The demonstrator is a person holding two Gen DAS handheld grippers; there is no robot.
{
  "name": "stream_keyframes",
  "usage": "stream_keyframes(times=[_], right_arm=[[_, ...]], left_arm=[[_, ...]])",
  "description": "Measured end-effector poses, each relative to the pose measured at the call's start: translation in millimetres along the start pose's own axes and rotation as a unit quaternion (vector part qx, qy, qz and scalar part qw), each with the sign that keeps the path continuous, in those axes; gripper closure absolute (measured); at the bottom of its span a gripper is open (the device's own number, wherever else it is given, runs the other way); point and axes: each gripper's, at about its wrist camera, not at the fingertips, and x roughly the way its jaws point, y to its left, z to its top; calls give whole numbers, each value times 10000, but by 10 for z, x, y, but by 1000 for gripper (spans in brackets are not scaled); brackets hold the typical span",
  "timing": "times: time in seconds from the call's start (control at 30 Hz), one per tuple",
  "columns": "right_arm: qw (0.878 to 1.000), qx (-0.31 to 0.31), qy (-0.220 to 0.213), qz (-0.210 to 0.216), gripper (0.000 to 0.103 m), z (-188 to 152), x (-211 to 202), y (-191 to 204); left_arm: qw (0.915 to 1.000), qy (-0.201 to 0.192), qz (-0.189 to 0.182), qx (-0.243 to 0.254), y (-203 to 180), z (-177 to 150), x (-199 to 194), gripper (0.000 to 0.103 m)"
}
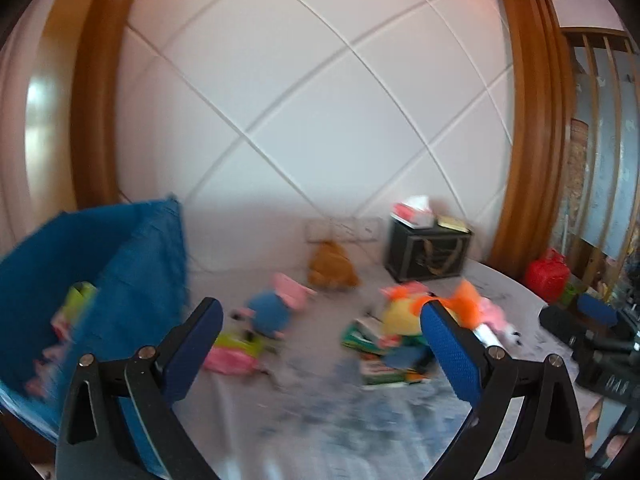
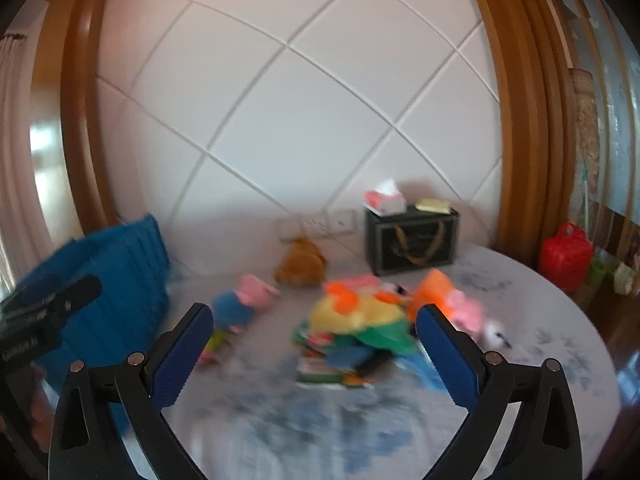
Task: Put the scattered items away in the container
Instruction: 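Move both tools back toward the remaining items on the bed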
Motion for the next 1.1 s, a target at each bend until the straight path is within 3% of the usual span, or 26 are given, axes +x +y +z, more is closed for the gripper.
stream_keyframes(times=[0.17,0.33,0.47,0.57,0.73,1.1], right_arm=[[9973,-312,624,245,0,-153,-16,-289],[9932,-319,960,567,0,-121,-291,-206],[9922,-198,1025,682,0,147,-602,-77],[9911,-232,1080,741,0,334,-791,98],[9856,-339,1467,771,0,700,-954,408],[9774,-788,1899,498,0,1245,-1216,1206]], left_arm=[[9973,452,349,-460,-254,-178,1,2],[9947,493,744,-505,-67,-86,-419,2],[9924,446,1011,-536,130,74,-877,2],[9868,585,1390,-598,307,192,-1177,2],[9859,1148,1114,-501,618,415,-1529,2],[9730,1421,1774,-410,1274,899,-1816,2]])
